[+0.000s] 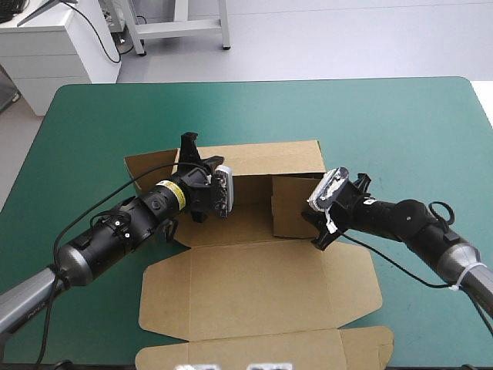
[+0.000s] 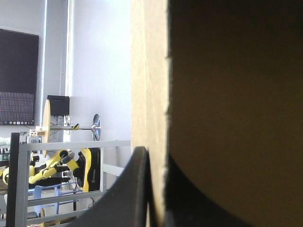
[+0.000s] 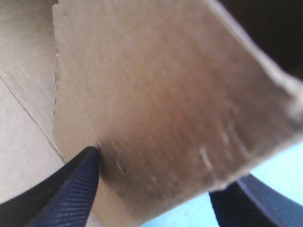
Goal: Fold the box
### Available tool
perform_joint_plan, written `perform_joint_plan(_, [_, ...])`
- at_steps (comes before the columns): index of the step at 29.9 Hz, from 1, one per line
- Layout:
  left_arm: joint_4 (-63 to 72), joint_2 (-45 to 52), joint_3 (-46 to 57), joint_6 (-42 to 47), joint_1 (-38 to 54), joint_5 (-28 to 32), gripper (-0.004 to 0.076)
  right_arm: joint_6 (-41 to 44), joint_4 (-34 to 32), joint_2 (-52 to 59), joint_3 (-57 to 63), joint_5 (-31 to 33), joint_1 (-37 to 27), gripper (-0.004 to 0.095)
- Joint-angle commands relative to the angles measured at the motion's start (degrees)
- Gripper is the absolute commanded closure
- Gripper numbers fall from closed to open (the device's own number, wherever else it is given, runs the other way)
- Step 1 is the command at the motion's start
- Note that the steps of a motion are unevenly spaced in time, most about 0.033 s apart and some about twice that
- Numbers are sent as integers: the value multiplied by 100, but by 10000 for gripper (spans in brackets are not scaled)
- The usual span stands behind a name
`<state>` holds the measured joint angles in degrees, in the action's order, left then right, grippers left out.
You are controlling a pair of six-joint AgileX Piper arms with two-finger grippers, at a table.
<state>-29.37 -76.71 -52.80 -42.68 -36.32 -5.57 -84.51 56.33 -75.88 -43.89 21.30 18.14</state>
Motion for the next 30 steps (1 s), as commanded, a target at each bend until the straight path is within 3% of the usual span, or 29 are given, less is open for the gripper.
perform_joint_plan(1, [168, 76, -49, 87, -184, -327, 731, 301, -167, 97, -160, 24, 38, 302])
perform_joint_plan(7, [168, 76, -49, 87, -242, -239, 731, 434, -229, 88, -160, 47, 38, 370])
perform_joint_plan(14, [168, 134, -49, 150, -242, -129, 731, 508, -325, 88, -160, 150, 38, 650])
perform_joint_plan(23, [168, 161, -49, 111, -242, -112, 724, 508, -325, 88, -160, 277, 38, 906])
perform_joint_plan(26, [238, 226, -49, 111, -242, -84, 665, 517, -325, 88, -160, 242, 38, 929])
perform_joint_plan(30, [511, 407, -49, 111, -242, 15, 466, 739, -325, 88, -160, 206, 38, 927])
